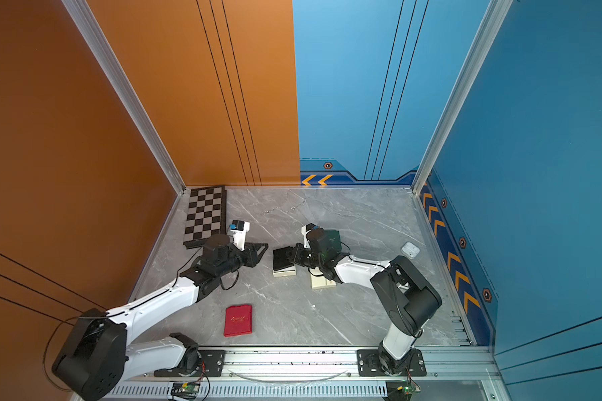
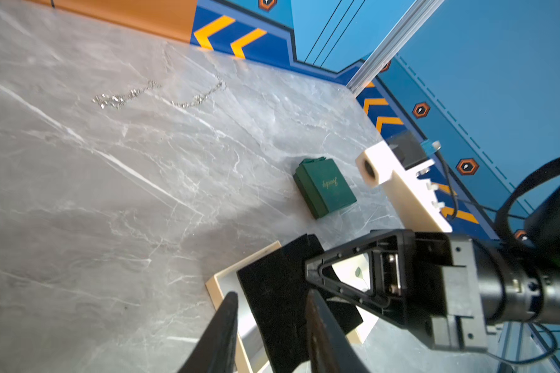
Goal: Take the necklace out of the lift-off lid jewelry box
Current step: Place the inner lining in the jewelry box.
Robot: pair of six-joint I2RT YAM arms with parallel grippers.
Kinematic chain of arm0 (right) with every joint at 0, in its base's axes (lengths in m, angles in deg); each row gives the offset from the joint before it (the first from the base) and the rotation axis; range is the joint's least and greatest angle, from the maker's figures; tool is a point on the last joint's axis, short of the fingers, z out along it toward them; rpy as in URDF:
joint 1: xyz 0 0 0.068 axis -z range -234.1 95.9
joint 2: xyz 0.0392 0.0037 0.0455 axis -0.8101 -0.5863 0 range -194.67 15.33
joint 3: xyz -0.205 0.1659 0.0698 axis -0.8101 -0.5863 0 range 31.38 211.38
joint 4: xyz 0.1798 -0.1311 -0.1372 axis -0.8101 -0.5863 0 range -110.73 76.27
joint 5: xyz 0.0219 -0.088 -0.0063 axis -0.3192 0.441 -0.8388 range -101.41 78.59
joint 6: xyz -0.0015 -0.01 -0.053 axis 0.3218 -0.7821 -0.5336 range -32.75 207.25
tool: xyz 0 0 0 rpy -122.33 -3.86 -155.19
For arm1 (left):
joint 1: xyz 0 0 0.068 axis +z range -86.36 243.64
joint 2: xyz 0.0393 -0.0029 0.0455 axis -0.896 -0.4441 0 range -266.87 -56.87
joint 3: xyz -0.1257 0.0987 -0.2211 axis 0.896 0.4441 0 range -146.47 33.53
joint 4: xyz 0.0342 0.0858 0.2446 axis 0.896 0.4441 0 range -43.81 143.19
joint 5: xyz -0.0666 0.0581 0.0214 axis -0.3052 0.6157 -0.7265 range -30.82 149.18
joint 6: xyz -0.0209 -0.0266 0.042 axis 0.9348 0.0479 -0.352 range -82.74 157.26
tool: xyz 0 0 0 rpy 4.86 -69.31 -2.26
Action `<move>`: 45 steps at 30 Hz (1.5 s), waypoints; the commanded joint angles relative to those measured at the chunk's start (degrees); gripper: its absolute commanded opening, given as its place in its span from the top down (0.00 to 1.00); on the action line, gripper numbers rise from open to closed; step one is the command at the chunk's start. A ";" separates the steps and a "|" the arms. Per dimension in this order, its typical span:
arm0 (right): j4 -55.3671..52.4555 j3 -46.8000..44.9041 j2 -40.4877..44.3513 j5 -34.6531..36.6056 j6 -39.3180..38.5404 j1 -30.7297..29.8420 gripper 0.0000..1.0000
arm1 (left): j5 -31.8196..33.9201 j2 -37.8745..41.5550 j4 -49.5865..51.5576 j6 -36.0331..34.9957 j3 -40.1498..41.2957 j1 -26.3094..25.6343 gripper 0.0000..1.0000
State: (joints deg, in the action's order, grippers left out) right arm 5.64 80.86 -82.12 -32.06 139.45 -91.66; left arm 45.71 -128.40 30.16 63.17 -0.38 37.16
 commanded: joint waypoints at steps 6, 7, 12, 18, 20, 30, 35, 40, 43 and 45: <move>-2.16 2.72 -2.79 1.40 -2.32 -0.33 0.99 | 0.75 -7.34 7.42 -2.54 -6.00 -3.02 0.66; -2.32 2.89 -3.07 1.37 -2.45 -0.34 0.99 | 0.51 -8.16 7.80 -2.62 -6.45 -3.23 0.67; -2.15 3.27 -4.32 0.87 -2.63 -0.32 1.00 | 0.07 -10.79 8.64 -3.05 -8.14 -4.31 0.68; -1.48 3.43 -5.23 0.87 -2.65 -0.20 1.00 | 0.29 -12.57 9.33 -3.50 -8.96 -5.88 0.70; -1.25 3.53 -5.57 0.71 -2.62 -0.15 1.00 | 0.84 -13.31 9.34 -3.67 -9.06 -6.42 0.71; -0.92 3.66 -7.13 0.52 -2.63 -0.05 1.00 | 1.93 -16.32 9.36 -3.68 -9.91 -7.53 0.73; -1.27 3.95 -7.96 0.60 -3.20 0.15 1.00 | 2.49 -17.60 10.01 -3.59 -10.21 -7.52 0.75; -2.04 4.49 -8.95 0.69 -3.91 0.24 1.00 | 2.31 -19.08 10.23 -3.48 -10.70 -7.48 0.76; -2.74 4.84 -9.48 0.78 -4.35 0.26 1.00 | 3.00 -20.28 11.37 -3.24 -11.37 -7.61 0.76; -3.24 5.08 -9.86 0.80 -4.77 0.25 1.00 | 3.19 -21.27 12.19 -3.17 -12.10 -7.62 0.77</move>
State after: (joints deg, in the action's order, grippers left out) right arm 4.64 84.59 -90.75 -32.10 136.52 -91.60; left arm 47.57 -148.42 39.86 60.61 -10.68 30.08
